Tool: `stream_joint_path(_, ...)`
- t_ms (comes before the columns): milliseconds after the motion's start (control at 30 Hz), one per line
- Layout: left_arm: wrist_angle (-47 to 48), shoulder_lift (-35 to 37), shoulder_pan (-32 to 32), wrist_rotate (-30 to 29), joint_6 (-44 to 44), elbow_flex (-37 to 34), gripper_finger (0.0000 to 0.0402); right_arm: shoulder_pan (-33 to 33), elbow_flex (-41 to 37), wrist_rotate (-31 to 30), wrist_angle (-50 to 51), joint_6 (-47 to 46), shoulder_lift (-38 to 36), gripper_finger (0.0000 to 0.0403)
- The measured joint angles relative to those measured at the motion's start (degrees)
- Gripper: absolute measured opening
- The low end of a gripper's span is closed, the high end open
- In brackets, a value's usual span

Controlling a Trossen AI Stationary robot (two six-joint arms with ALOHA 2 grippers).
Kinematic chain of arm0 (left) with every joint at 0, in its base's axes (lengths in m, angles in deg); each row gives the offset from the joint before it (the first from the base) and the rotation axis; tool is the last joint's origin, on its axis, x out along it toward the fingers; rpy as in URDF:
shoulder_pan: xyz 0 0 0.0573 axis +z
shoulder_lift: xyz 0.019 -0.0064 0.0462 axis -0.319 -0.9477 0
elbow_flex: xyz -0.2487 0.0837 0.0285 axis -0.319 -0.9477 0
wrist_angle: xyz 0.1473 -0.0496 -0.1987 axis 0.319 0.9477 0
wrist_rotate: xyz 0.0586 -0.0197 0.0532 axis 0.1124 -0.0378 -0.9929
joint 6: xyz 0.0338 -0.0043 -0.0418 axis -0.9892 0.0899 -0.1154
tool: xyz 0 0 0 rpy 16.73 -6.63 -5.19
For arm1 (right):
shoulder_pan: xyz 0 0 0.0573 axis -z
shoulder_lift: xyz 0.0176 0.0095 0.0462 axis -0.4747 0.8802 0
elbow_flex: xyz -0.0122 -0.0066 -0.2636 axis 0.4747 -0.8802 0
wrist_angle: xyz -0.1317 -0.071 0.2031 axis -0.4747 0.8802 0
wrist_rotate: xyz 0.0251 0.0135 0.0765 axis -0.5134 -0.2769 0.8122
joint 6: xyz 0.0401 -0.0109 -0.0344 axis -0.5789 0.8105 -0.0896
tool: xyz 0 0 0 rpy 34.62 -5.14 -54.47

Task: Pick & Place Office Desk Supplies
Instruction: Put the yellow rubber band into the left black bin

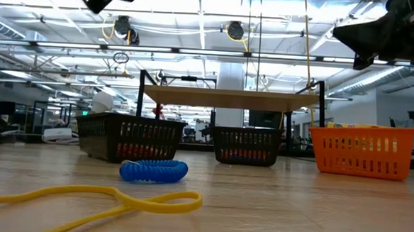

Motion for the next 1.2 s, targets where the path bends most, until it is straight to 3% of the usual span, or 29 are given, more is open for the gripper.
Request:
stream_joint_path(133,4.3,-10.0,-1.5,6.5,7.1,5.3,0.0,0.0,0.0,-0.6,0.4,0.0,0.0,0.0)
stream_joint_path(267,9.6,-18.5,-2.8,7.2,10.9,12.3,0.0011,0.0,0.0,-0.6,0.6,0.0,0.0,0.0)
stream_joint_path(400,11.6,-25.9,-3.7,7.6,14.0,19.7,0.0046,0.0,0.0,-0.6,0.6,-0.1,0.0,0.0)
stream_joint_path(567,14.6,-32.7,-5.0,14.0,15.5,26.4,0.0112,0.0,0.0,-0.5,1.1,-2.5,0.0,0.0)
stream_joint_path(867,21.7,-38.0,-9.0,14.7,12.0,29.5,0.0224,0.0,0.0,-0.4,5.3,-7.2,0.0,0.0)
stream_joint_path(1200,20.4,-40.1,-10.2,14.8,8.3,29.5,0.0246,0.0,0.0,-0.4,5.6,-7.4,0.0,0.0)
